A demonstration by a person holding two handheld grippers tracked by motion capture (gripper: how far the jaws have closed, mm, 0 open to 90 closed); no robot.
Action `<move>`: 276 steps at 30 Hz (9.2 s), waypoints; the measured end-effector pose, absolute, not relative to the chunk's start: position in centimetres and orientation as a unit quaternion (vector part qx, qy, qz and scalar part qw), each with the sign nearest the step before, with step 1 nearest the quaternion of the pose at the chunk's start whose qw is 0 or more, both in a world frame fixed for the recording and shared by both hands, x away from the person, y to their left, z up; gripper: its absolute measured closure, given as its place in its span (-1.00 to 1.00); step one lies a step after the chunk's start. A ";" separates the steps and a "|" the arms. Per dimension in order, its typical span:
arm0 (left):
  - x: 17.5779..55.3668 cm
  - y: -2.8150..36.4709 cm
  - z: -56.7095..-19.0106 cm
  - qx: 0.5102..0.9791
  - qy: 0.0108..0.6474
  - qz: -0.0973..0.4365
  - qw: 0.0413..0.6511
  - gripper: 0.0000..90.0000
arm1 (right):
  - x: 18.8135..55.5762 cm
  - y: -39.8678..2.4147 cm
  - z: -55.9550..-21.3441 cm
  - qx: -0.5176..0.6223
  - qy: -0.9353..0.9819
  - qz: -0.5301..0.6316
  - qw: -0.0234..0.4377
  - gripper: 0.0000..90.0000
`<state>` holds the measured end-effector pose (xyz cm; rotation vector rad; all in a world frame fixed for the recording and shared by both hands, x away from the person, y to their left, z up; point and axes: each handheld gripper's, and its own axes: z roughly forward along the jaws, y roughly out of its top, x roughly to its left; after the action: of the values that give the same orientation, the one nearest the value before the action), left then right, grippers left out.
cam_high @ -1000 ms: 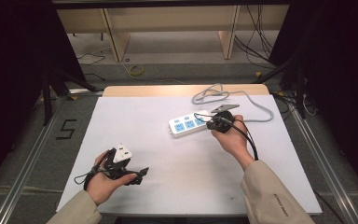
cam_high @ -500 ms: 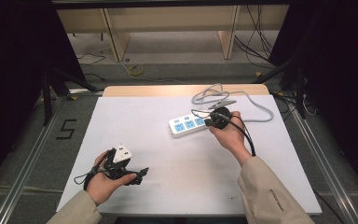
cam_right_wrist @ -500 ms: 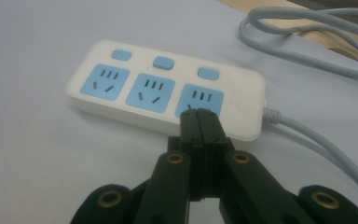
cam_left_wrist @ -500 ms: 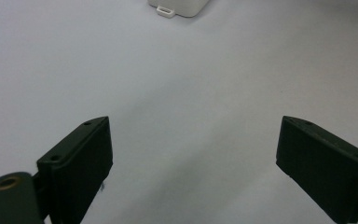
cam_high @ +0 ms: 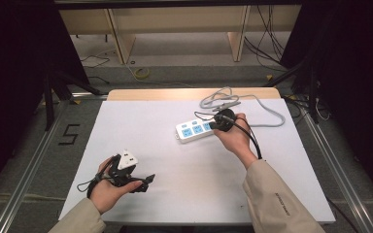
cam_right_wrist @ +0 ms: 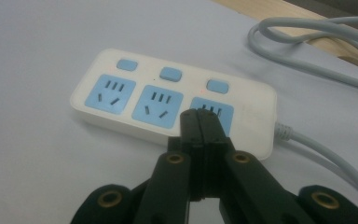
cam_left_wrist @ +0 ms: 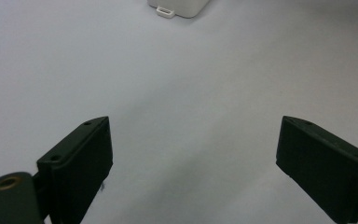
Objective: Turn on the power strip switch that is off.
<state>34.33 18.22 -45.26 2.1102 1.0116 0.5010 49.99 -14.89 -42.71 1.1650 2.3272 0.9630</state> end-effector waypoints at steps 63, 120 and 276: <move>34.3 18.1 -45.3 0.822 0.393 0.193 0.365 -0.77 | 53.0 -12.6 -42.9 0.418 0.832 0.319 0.175 1.00; 34.3 18.1 -45.3 0.822 0.392 0.192 0.366 -0.76 | 55.1 -9.9 -43.9 0.416 0.839 0.309 0.165 1.00; 34.2 17.9 -45.3 0.825 0.389 0.191 0.363 -0.75 | 54.1 -9.9 -43.3 0.433 0.827 0.311 0.177 0.57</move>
<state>34.23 17.89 -45.33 2.1250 1.0004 0.4915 54.07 -9.94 -43.33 1.2255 2.3420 0.8796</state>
